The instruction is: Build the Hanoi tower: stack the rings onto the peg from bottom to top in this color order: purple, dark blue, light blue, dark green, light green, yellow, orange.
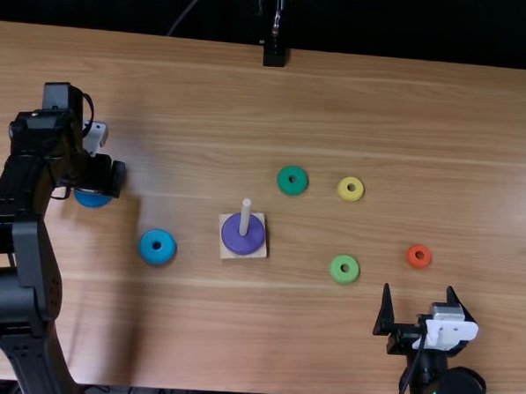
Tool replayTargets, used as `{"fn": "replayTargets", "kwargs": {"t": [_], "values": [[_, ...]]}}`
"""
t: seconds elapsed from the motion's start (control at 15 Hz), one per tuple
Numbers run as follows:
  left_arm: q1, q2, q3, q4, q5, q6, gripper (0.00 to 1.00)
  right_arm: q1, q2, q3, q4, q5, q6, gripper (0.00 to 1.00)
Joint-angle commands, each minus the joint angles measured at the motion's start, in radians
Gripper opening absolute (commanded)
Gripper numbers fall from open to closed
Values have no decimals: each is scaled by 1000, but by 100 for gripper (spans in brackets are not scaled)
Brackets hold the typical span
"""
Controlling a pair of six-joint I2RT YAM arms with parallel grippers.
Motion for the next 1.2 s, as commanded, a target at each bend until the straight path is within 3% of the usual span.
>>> {"fn": "replayTargets", "kwargs": {"t": [0.0, 0.87, 0.93, 1.0, 1.07, 1.13], "values": [[-7, 24, 29, -1, 15, 12, 100, -4, -19, -50, -66, 9, -3, 100], [-5, 43, 26, -13, 15, 14, 100, -4, -19, -50, -66, 9, -3, 100], [-4, 41, 26, -17, 15, 14, 72, -4, -19, -50, -66, 9, -3, 100], [-2, 38, 23, -17, 17, 14, 34, -4, -19, -50, -66, 9, -3, 100], [-2, 35, 23, -15, 17, 14, 6, -4, -19, -50, -66, 9, -3, 100], [-2, 33, 23, -15, 17, 14, 0, -4, -19, -50, -66, 9, -3, 100]]}}
